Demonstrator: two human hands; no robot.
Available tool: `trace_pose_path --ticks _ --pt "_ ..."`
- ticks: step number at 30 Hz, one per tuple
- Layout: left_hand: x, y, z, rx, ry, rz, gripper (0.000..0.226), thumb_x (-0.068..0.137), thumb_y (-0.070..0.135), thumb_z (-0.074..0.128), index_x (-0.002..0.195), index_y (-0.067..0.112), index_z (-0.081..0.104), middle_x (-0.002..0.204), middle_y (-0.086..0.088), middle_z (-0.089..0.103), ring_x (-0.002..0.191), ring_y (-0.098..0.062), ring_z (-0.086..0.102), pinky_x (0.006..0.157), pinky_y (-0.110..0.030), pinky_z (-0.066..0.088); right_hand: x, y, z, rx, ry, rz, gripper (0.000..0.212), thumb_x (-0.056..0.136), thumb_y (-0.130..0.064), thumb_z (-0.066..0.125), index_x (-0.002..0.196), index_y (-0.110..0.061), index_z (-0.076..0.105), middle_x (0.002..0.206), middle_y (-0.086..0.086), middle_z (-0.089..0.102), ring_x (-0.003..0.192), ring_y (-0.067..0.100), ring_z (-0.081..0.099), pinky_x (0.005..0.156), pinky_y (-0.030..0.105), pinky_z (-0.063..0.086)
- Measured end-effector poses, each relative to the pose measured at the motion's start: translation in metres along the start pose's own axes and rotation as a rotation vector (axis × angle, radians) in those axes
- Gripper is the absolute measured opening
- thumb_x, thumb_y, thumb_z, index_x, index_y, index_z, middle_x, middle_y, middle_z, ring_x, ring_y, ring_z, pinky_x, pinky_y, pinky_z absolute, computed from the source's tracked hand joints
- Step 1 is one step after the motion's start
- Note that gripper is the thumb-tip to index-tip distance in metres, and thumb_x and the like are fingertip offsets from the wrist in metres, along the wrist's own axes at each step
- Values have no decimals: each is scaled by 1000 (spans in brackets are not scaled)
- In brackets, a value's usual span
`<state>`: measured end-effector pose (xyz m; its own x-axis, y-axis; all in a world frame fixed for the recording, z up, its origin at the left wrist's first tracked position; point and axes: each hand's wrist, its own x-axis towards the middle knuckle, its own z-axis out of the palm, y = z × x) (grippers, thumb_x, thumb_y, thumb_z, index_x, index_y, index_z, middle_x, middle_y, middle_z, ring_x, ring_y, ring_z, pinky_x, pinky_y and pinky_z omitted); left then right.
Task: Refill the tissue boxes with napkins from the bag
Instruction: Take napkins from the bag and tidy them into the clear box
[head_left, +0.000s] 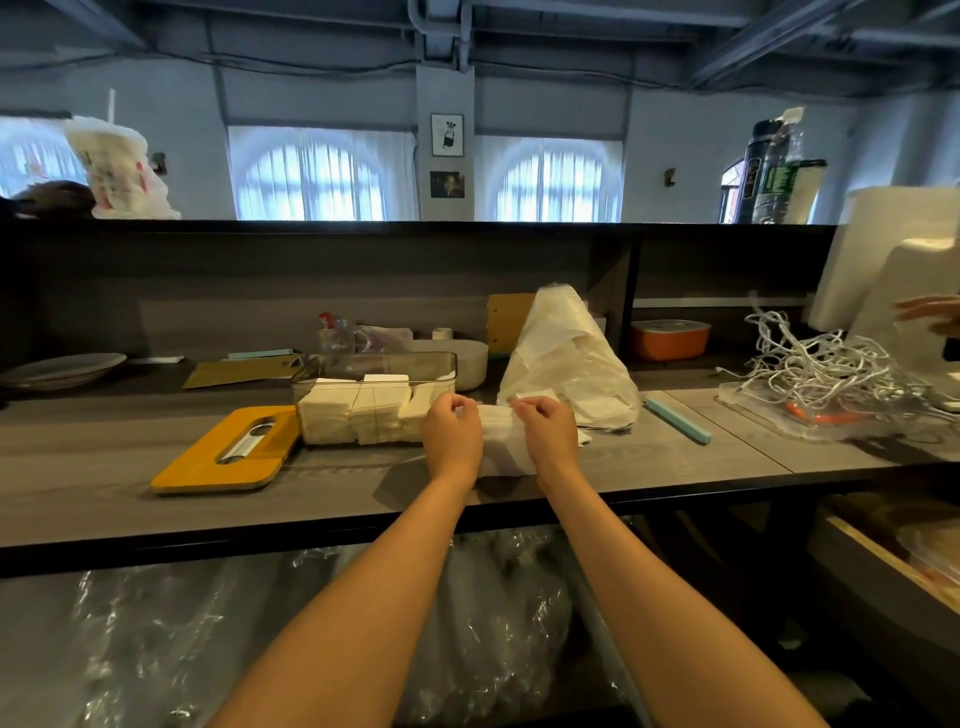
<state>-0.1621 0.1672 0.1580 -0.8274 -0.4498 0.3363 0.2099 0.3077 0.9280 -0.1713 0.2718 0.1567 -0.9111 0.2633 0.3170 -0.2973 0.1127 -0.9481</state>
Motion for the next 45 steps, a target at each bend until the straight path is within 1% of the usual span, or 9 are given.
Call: trace_pose_path --ticks 8,12,16,20,23,28,32,39,45 --pt "1 -1 0 -45 40 -15 19 101 23 47 96 8 58 85 -2 56 73 -12 48 58 -24 34 -2 -5 1 -43 -72 14 10 94 -20 58 86 -18 64 86 -3 61 82 8 53 68 20 42" --pt "2 -1 -1 -40 51 -45 12 100 20 50 102 10 56 90 0 56 83 -16 54 59 -22 37 -1 1 0 -38 91 70 17 95 -14 53 83 -6 63 75 0 55 75 13 50 60 20 39" --pt "2 -1 -2 -74 47 -49 12 102 19 47 110 15 55 103 0 57 94 -17 54 72 -27 42 1 -4 -3 145 80 131 18 97 -21 49 107 -11 60 98 -1 58 96 18 55 76 29 43" --pt "3 -1 0 -60 5 -6 21 101 22 46 101 11 64 97 -3 63 87 -14 54 62 -25 38 1 -5 1 14 -82 79 30 96 -13 51 124 -12 60 117 -2 53 107 13 46 88 27 37" --pt "5 -2 0 -63 20 -60 22 102 20 43 102 14 64 96 0 60 89 -15 53 71 -28 40 1 -4 -2 62 40 148 24 98 -12 45 113 -12 64 108 -2 53 101 15 47 85 29 37" --pt "4 -4 2 -44 -24 -102 23 99 25 45 99 11 64 94 -5 63 85 -17 55 62 -28 38 0 -5 1 3 -92 83 25 96 -12 50 115 -12 65 108 -5 55 105 14 48 89 28 37" --pt "5 -4 1 11 -13 -94 25 101 21 42 93 12 63 88 -3 60 83 -16 54 64 -28 39 -1 -4 -3 112 75 122 24 97 -12 46 109 -15 66 107 -4 55 97 12 48 83 27 38" --pt "8 -8 -2 82 71 -24 36 100 23 48 66 14 53 65 -4 53 63 -17 47 55 -28 34 -8 -9 -2 89 -197 20 17 91 -5 57 88 -8 73 89 -3 67 89 5 55 80 22 41" --pt "6 -4 -7 98 59 -16 38 100 31 49 66 16 53 64 -1 52 62 -13 46 54 -26 31 -3 -7 -2 45 -149 57 19 90 -2 58 85 -13 72 93 -2 66 90 4 54 73 17 39"
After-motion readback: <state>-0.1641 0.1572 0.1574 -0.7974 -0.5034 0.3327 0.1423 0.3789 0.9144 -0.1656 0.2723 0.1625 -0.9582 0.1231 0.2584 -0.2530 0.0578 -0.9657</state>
